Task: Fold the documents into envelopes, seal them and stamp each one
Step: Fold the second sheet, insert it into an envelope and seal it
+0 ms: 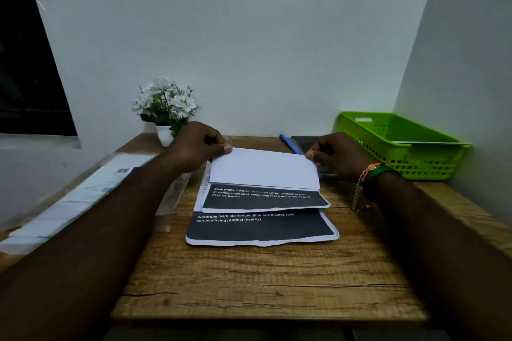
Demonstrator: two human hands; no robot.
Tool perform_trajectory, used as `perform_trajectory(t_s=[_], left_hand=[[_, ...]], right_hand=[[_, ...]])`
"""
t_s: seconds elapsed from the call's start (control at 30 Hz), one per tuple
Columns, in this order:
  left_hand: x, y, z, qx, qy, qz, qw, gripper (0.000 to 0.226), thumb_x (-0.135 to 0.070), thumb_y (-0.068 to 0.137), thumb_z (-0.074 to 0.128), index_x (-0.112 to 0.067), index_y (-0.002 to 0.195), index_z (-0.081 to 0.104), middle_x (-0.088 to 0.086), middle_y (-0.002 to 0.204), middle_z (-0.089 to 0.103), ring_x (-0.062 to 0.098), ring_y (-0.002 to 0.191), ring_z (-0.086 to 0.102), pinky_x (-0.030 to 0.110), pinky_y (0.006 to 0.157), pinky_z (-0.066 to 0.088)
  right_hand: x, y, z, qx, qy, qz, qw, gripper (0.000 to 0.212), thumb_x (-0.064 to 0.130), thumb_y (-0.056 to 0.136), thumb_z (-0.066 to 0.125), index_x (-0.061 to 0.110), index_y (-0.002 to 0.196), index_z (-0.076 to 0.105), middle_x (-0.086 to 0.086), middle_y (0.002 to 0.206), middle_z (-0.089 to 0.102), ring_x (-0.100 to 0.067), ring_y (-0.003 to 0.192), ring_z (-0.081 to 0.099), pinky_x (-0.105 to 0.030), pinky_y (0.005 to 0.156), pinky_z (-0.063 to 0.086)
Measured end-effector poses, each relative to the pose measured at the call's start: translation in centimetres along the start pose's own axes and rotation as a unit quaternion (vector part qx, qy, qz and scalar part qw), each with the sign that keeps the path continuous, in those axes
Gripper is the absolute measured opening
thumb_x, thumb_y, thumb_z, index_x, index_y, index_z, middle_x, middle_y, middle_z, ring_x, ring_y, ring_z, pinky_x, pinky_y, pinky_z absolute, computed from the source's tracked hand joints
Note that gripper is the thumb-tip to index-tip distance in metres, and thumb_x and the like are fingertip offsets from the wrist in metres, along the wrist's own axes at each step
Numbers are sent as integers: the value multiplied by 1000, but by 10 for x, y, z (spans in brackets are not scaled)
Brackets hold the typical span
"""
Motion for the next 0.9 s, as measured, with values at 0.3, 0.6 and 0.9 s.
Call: perform_trajectory(t_s=[0.3, 0.6, 0.9], left_hand=[[-1, 7, -8, -56, -1, 53, 997, 11, -26, 85, 82, -19, 77, 79, -5, 75, 76, 7, 69, 67, 33, 74, 55], [-15, -5, 0, 2, 28, 69, 997, 34, -45, 94, 68, -21, 73, 78, -9, 66, 74, 2, 64, 69, 23, 65, 50], [-2, -5, 29, 131, 157, 72, 976, 17, -38, 79, 85, -29, 91, 80, -13, 91, 75, 4, 83, 69, 9, 65, 47]], right_hand=[[16, -4, -4, -34, 33, -58, 997, 16, 30, 80, 82, 22, 79, 68, 14, 68, 64, 0, 61, 55, -22, 57, 44], [27, -12, -6, 11, -18, -96, 995, 14, 26, 74, 84, 26, 71, 70, 1, 69, 70, -17, 64, 66, -35, 60, 52], [29, -16, 4, 180, -68, -58, 980, 16, 28, 74, 86, 20, 85, 77, 9, 81, 75, -8, 71, 67, -17, 65, 46]])
Point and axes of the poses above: each hand's wrist, its own y-axis towards the middle knuckle, its own z-axis out of the palm, x = y × z, the point moved 1 cm from there along y, towards the middle knuckle
